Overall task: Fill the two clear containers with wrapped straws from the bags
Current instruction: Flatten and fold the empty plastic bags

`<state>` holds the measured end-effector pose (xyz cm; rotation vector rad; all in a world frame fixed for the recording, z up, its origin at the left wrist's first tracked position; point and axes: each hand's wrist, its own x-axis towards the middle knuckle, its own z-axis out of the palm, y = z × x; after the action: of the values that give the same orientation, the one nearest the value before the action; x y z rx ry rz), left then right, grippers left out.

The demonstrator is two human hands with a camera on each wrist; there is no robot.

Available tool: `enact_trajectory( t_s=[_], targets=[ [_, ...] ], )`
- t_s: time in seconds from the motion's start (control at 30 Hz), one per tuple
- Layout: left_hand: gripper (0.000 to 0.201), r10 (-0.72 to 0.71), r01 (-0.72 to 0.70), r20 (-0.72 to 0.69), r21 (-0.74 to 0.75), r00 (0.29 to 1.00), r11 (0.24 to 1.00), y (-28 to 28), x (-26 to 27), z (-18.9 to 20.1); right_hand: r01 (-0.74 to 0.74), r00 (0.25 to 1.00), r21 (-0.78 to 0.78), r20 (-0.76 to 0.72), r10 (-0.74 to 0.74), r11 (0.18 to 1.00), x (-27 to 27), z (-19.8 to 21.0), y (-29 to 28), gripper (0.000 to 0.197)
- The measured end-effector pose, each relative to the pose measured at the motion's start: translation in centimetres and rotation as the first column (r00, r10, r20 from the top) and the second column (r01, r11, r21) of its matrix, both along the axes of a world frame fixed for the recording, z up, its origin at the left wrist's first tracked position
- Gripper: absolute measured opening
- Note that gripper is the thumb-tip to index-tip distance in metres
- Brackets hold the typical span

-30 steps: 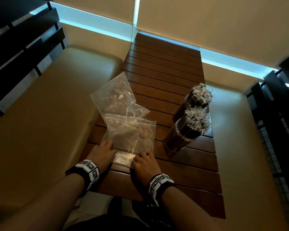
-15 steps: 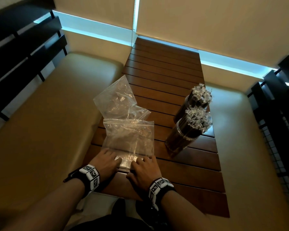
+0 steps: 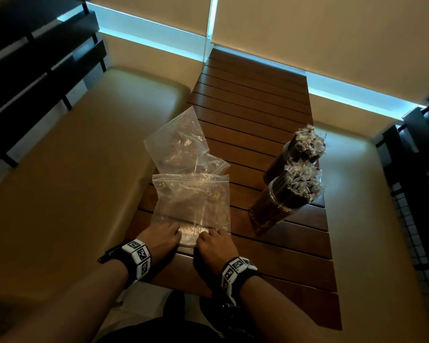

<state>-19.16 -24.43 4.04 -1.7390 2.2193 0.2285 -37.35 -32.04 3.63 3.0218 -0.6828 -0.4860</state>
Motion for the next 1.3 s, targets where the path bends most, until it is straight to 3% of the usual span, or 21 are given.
enact_trajectory(
  t_s=[0.13,0.27,0.4,0.5,0.57,0.63,0.73,0.8,0.93,1.07,1.17,1.23,1.3],
  targets=[
    [0.026,0.064,-0.066,-0.065,-0.037,0.996,0.997,-0.3,0.4,0.8,0.139,0.985,0.111,0.089,-0.149,0.984,0.0,0.4,-0.5,0.014],
    [0.039,0.358,-0.344,-0.175,0.105,0.917,0.933,-0.5,1.1,1.2,0.324,0.927,0.38,0.056,-0.371,0.866,-0.4,1.1,-2.6,0.02],
    [0.042,0.471,-0.448,-0.206,0.152,0.858,0.881,-0.8,0.6,0.7,0.419,0.891,0.356,0.018,-0.454,0.835,-0.2,0.5,-2.4,0.022],
    [0.039,0.544,-0.53,-0.165,0.123,0.823,0.839,-1.0,0.2,0.8,0.429,0.879,0.238,0.113,-0.463,0.872,0.0,0.5,-1.9,0.022],
    [0.041,0.533,-0.535,-0.145,0.023,0.834,0.844,-1.0,-0.2,1.0,0.376,0.906,0.11,0.166,-0.39,0.92,-0.1,1.1,-1.6,0.021],
    [0.035,0.42,-0.429,-0.108,-0.085,0.901,0.899,-0.9,-0.5,1.2,0.257,0.944,0.054,0.199,-0.263,0.965,-0.3,0.6,-1.4,0.018],
    [0.034,0.154,-0.154,-0.008,-0.126,0.988,0.98,-0.4,-0.2,0.3,0.096,0.977,0.105,0.182,-0.114,0.99,-1.3,-0.3,-1.5,0.01],
    [0.039,0.083,-0.085,-0.028,-0.105,0.996,0.991,0.1,0.6,-0.3,0.073,0.985,0.133,0.144,-0.092,0.988,-2.1,-0.1,-1.6,0.016],
    [0.044,0.122,-0.122,-0.111,0.006,0.986,0.993,0.7,1.2,-0.1,0.07,0.994,0.111,0.081,-0.08,0.991,-2.7,0.7,-1.7,0.042],
    [0.054,0.169,-0.168,-0.006,0.044,0.986,0.985,0.1,0.8,0.5,0.104,0.993,0.013,0.052,-0.104,0.995,-1.8,0.9,-1.5,0.03],
    [0.053,0.157,-0.157,-0.01,-0.002,0.988,0.988,-0.3,0.6,1.0,0.244,0.963,0.116,0.089,-0.255,0.963,-1.9,1.1,-1.7,0.029],
    [0.045,0.237,-0.234,-0.072,0.046,0.969,0.971,-0.5,0.3,1.6,0.341,0.926,0.213,0.093,-0.366,0.916,-2.1,1.2,-2.1,0.033],
    [0.05,0.361,-0.352,-0.096,0.101,0.928,0.931,-0.6,0.4,1.0,0.428,0.879,0.318,0.073,-0.472,0.846,-2.3,1.3,-2.2,0.035]
  ],
)
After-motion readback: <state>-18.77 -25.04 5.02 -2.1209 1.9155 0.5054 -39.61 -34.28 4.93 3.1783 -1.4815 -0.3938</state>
